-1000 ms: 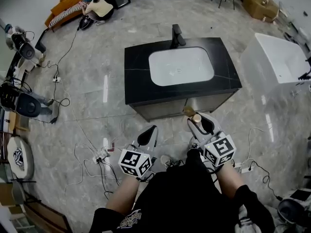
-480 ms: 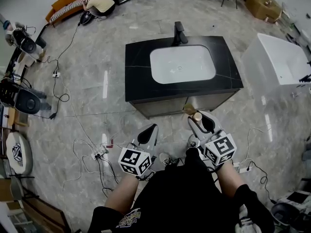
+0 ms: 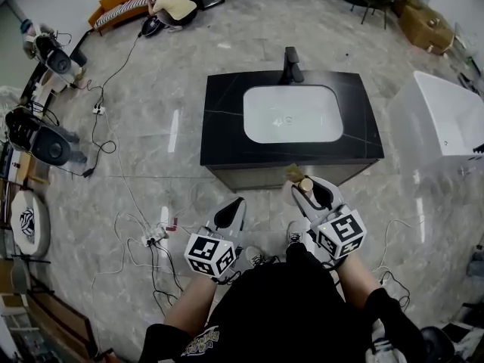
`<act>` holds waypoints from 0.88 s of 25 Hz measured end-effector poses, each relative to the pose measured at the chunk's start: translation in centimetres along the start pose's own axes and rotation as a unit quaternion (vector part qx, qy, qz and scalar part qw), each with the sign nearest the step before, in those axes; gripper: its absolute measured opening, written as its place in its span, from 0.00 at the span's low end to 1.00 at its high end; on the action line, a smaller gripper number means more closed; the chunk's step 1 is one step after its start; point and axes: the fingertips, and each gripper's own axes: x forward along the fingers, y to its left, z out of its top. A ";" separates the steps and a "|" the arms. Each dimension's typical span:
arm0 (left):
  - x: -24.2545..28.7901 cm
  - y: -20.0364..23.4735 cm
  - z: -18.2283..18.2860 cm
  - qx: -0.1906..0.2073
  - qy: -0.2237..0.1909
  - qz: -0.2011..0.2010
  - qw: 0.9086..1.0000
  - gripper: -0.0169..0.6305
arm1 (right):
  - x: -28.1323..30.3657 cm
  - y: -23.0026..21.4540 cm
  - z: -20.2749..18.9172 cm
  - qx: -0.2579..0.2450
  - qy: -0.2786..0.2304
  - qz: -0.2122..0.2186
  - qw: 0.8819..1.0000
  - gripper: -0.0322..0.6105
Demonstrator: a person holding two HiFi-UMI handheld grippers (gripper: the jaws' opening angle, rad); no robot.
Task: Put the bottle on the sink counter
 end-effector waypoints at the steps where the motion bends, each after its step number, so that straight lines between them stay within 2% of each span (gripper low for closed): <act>1: 0.3 0.1 0.0 -0.002 -0.001 0.005 1.000 0.03 | 0.3 -0.4 0.1 -0.001 0.001 0.004 1.000 0.31; 22: 9.5 -1.1 1.3 -0.034 -0.018 0.083 0.996 0.03 | 4.0 -10.9 1.1 -0.016 0.020 0.078 0.997 0.31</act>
